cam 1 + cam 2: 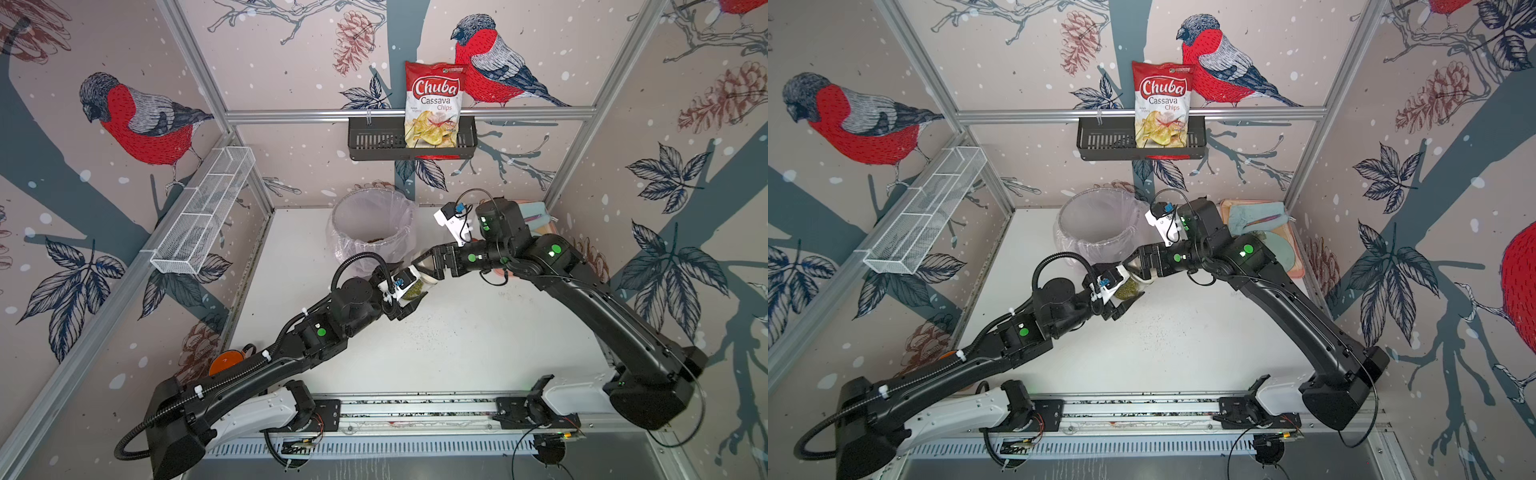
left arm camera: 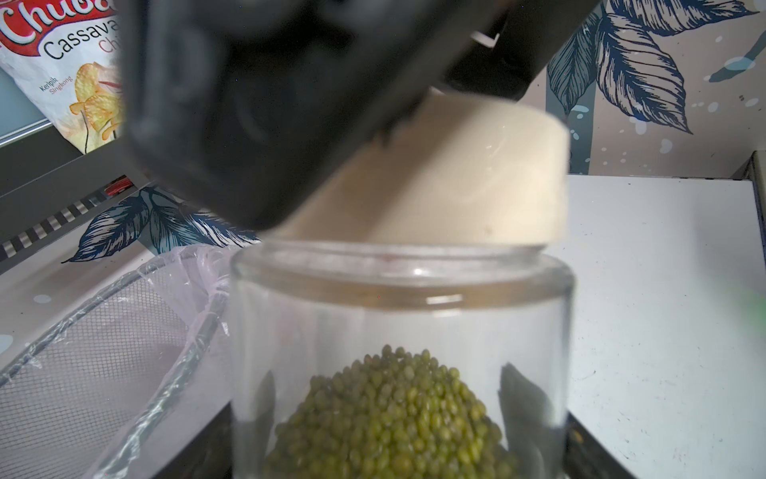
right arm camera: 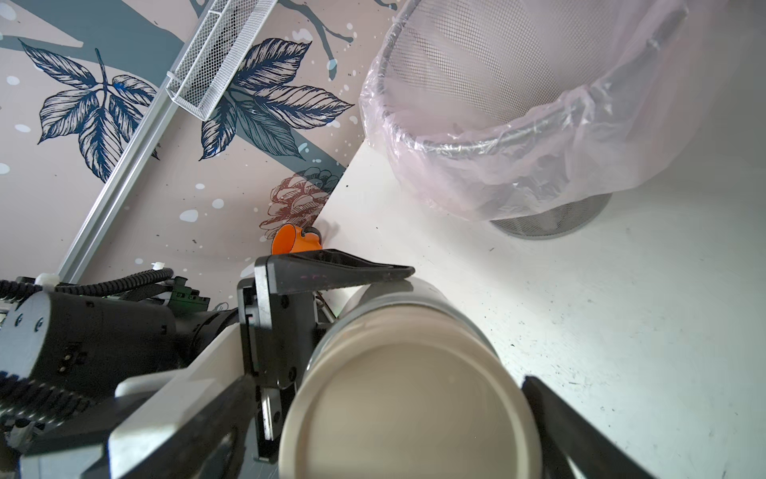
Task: Empty moldy mung beans from jars
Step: Open the lid of the jar.
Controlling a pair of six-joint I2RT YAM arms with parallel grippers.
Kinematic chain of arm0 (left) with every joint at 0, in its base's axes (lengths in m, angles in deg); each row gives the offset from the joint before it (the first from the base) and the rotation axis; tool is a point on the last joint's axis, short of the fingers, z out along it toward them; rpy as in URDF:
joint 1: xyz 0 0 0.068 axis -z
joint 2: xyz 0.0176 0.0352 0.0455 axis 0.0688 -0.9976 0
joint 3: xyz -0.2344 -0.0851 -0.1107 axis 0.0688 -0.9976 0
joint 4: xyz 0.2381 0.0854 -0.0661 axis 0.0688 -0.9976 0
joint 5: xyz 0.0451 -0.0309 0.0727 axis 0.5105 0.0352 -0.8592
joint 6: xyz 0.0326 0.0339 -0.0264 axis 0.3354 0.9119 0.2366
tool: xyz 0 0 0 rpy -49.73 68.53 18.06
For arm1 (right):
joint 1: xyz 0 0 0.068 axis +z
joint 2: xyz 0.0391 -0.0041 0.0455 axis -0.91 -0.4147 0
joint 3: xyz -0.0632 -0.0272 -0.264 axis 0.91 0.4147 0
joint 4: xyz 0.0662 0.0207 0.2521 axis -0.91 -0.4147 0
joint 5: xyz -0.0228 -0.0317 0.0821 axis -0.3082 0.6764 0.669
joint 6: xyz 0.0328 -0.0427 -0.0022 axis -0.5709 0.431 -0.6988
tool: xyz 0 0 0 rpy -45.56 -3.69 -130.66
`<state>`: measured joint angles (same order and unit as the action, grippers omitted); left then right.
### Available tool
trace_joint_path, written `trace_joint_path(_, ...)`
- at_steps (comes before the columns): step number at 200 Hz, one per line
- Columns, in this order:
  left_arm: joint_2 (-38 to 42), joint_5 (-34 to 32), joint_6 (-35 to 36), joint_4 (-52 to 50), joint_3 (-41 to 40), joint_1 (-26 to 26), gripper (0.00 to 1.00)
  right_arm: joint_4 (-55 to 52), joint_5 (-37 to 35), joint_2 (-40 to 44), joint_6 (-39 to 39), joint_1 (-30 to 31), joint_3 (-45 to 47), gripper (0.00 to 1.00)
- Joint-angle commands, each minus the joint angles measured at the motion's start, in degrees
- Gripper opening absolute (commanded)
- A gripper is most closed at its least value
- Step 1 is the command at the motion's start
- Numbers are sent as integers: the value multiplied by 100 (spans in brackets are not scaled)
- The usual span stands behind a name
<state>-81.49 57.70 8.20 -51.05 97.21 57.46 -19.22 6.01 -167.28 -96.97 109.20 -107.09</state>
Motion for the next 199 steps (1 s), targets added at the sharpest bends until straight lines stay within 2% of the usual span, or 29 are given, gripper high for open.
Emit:
trace_joint_path(1,55,-63,-17,632,-21,1,0,55,61,27,47,3,20,100)
trace_joint_path(97,160,-49,-26,906,-165,1,0,64,145,2,60,-9,3,100)
trace_joint_path(199,117,55,-39,882,38,1,0,-17,96,-64,154,-25,-3,100)
